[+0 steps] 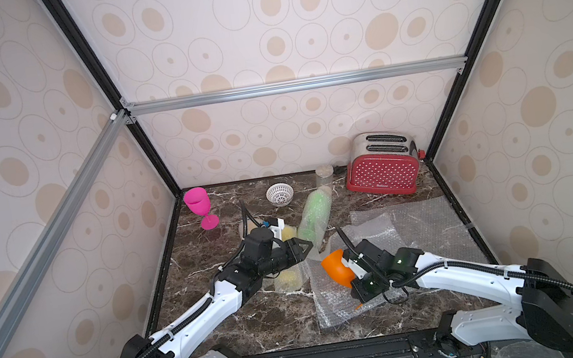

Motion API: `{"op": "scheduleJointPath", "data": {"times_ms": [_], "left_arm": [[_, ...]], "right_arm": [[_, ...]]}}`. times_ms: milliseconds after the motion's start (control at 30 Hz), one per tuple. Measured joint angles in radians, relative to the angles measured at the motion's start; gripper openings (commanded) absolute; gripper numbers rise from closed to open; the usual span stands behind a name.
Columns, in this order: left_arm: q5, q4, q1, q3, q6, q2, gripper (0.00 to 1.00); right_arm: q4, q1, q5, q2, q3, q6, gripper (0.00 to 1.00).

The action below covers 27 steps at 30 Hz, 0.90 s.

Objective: Unpack wine glasses from bubble wrap
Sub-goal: Pick up the wine glass from the bubble wrap, then place the wine glass at the center of the board.

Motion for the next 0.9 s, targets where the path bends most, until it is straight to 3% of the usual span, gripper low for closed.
{"op": "scheduleJointPath", "data": {"times_ms": [633, 900], "left_arm": [[0.179, 0.011, -0.005, 0.003, 0.036, 0.091, 0.49], [0.226, 0.032, -0.031, 0.015, 0.043, 0.126, 0.43]], "right_arm": [[-0.074, 0.003, 0.009, -0.176, 0.018, -0.137, 0.13], [-0.105, 0.024, 0.032, -0.213, 0.055, -0.211, 0.13]]}}
